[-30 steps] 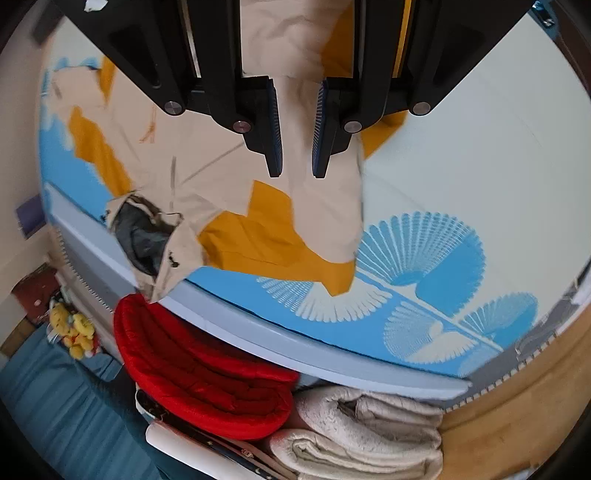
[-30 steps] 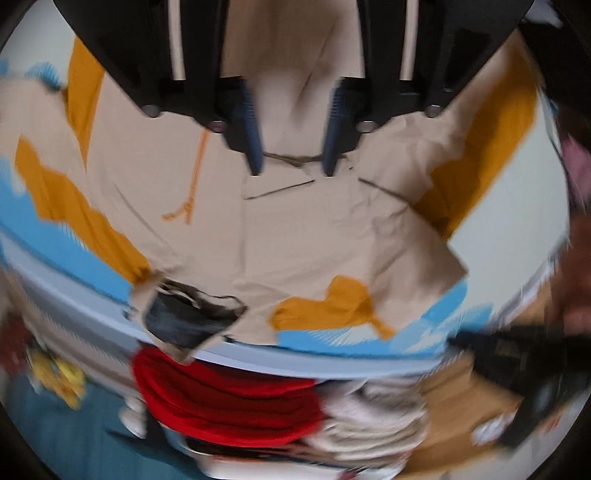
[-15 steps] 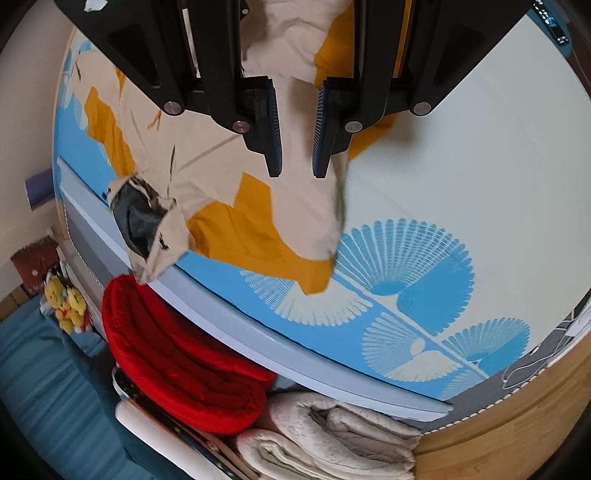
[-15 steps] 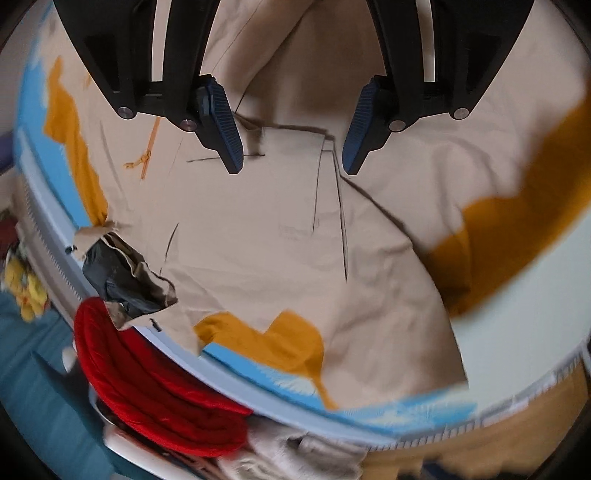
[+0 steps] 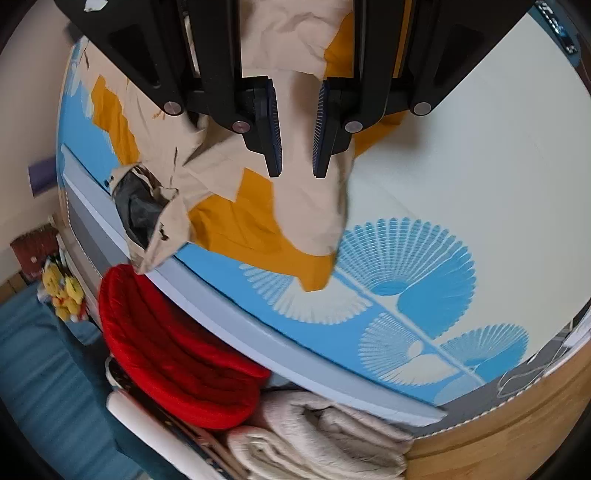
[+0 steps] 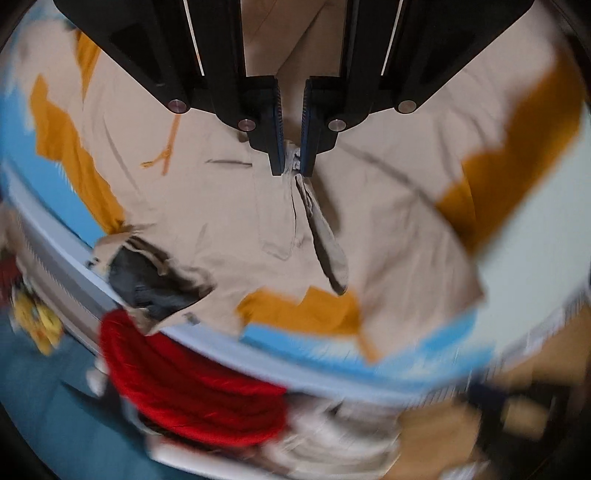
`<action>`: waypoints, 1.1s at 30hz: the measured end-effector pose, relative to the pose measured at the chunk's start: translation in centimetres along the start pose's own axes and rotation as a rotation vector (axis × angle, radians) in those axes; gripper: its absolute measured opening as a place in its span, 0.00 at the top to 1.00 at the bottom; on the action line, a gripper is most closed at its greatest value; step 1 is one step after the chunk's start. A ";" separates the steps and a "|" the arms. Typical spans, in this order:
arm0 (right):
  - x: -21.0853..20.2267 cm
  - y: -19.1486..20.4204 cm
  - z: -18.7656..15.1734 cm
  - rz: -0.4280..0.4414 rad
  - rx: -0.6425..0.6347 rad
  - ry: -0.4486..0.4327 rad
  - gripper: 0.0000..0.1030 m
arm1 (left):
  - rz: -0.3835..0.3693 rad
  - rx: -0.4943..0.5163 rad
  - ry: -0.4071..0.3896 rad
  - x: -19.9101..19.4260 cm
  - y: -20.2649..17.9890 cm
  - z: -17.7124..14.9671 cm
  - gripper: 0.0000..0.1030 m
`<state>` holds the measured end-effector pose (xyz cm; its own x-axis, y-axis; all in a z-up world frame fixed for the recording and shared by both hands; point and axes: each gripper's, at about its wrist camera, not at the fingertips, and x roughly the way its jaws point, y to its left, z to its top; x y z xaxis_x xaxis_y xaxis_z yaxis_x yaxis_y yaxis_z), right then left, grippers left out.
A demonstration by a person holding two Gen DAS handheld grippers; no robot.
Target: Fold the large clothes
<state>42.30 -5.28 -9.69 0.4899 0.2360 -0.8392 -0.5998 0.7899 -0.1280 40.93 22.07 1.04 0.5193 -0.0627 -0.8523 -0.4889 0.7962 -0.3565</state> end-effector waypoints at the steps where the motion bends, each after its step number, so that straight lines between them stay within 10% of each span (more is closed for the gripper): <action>1: -0.6 -0.8 0.3 0.001 0.033 -0.018 0.92 | 0.003 0.010 -0.004 0.0 -0.3 -0.1 0.86; 10: -3.5 -10.7 0.4 -0.051 0.457 -0.095 0.94 | 0.006 0.033 0.024 1.4 -1.3 -0.5 0.86; 21: -3.0 -20.1 -6.2 -0.315 0.872 0.009 0.96 | 0.002 0.023 0.031 1.7 -1.2 -0.4 0.86; 25: -1.1 -21.9 -8.4 -0.150 1.016 0.055 0.74 | 0.006 0.021 0.030 1.8 -1.0 -0.2 0.86; 27: 0.2 -22.1 -9.1 -0.068 1.056 0.086 0.39 | 0.007 0.014 0.036 1.9 -0.7 -0.2 0.86; 33: 5.1 -21.9 -11.8 0.183 1.214 0.163 0.38 | 0.007 0.016 0.043 2.1 -0.9 -0.4 0.86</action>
<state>50.50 -28.06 -17.37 0.3244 0.3937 -0.8601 0.3655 0.7865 0.4978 42.15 21.02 -0.58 0.4850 -0.0824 -0.8706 -0.4814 0.8060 -0.3444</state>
